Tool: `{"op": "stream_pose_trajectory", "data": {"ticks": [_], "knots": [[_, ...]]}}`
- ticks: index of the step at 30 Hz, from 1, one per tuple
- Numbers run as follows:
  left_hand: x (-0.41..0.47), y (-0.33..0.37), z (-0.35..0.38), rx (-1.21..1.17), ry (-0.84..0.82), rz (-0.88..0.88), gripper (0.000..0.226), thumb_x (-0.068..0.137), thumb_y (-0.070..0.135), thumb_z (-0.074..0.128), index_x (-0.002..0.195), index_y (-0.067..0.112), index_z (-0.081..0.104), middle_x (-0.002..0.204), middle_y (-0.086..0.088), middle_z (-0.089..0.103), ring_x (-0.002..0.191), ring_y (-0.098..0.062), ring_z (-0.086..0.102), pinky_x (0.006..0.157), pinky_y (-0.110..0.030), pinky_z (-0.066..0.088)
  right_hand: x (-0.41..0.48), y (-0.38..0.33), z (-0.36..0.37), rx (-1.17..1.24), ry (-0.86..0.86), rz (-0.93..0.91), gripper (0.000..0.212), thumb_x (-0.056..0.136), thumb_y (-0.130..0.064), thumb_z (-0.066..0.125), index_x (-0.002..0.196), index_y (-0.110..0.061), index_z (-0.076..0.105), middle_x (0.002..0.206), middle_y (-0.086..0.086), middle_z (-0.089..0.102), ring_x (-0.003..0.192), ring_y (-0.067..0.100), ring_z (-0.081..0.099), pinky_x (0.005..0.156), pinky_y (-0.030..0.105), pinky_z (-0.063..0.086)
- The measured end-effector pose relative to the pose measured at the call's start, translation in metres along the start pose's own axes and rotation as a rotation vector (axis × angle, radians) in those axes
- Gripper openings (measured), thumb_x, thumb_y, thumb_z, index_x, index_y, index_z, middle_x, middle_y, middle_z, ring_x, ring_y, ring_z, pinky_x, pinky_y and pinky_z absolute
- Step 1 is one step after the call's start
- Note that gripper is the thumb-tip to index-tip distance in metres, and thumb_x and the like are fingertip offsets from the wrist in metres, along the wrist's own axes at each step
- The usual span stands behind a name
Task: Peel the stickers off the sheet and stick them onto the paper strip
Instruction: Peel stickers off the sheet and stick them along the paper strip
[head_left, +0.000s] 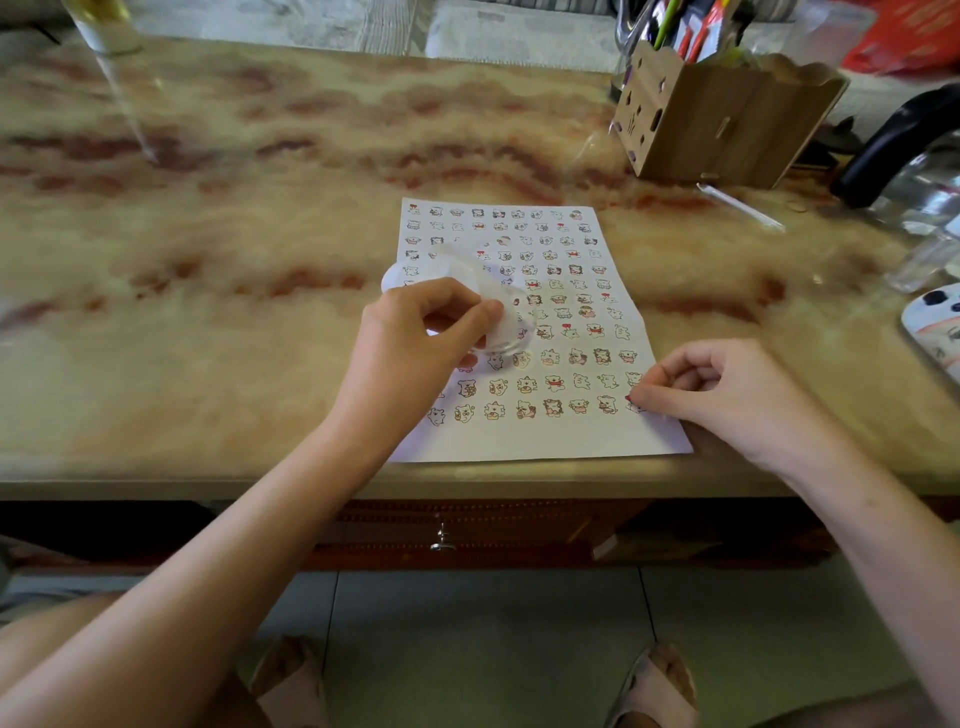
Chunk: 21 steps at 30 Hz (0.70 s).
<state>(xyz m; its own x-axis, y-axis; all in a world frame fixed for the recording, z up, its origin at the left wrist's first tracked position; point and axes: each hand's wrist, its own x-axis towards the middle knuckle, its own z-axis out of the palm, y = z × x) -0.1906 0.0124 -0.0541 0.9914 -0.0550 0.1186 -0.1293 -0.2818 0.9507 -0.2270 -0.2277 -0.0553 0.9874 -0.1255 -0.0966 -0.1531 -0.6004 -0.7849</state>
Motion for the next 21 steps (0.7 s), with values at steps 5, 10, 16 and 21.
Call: {"op": "stream_pose_trajectory", "data": {"ticks": [5,10,16,21], "knots": [[-0.0008,-0.0007,0.0005,0.002,-0.006,-0.019,0.013,0.089,0.018,0.066,0.082,0.009,0.071,0.074,-0.002,0.073,0.07,-0.02,0.07,0.074,-0.029,0.059,0.0008,-0.0006,-0.0028,-0.046,-0.035,0.008,0.017,0.075,-0.023,0.08,0.077,-0.015,0.064,0.056,0.002,0.057,0.047,0.013,0.043,0.054,0.028,0.031],[-0.0006,-0.0016,-0.0007,0.002,-0.011,-0.037,0.012,0.089,0.018,0.066,0.082,0.009,0.071,0.077,-0.006,0.074,0.07,-0.022,0.071,0.077,-0.033,0.059,0.0007,-0.0026,-0.0061,-0.088,-0.065,0.031,0.01,0.083,-0.022,0.073,0.08,-0.016,0.065,0.055,-0.003,0.057,0.04,0.008,0.044,0.046,0.026,0.033],[-0.0013,-0.0016,-0.0002,0.013,-0.016,-0.036,0.013,0.089,0.019,0.066,0.082,0.01,0.071,0.077,-0.005,0.073,0.071,-0.023,0.071,0.08,-0.038,0.058,0.0022,-0.0029,-0.0075,-0.077,-0.109,0.052,0.013,0.079,-0.02,0.076,0.082,-0.016,0.064,0.051,-0.007,0.055,0.04,0.007,0.044,0.04,0.023,0.033],[-0.0023,-0.0009,-0.0003,0.015,-0.014,-0.039,0.012,0.089,0.02,0.066,0.082,0.011,0.071,0.077,-0.004,0.073,0.07,-0.021,0.071,0.081,-0.039,0.058,0.0018,-0.0045,-0.0087,-0.074,-0.129,0.056,0.017,0.077,-0.024,0.078,0.083,-0.016,0.063,0.055,-0.004,0.055,0.041,0.009,0.044,0.038,0.021,0.032]]}}
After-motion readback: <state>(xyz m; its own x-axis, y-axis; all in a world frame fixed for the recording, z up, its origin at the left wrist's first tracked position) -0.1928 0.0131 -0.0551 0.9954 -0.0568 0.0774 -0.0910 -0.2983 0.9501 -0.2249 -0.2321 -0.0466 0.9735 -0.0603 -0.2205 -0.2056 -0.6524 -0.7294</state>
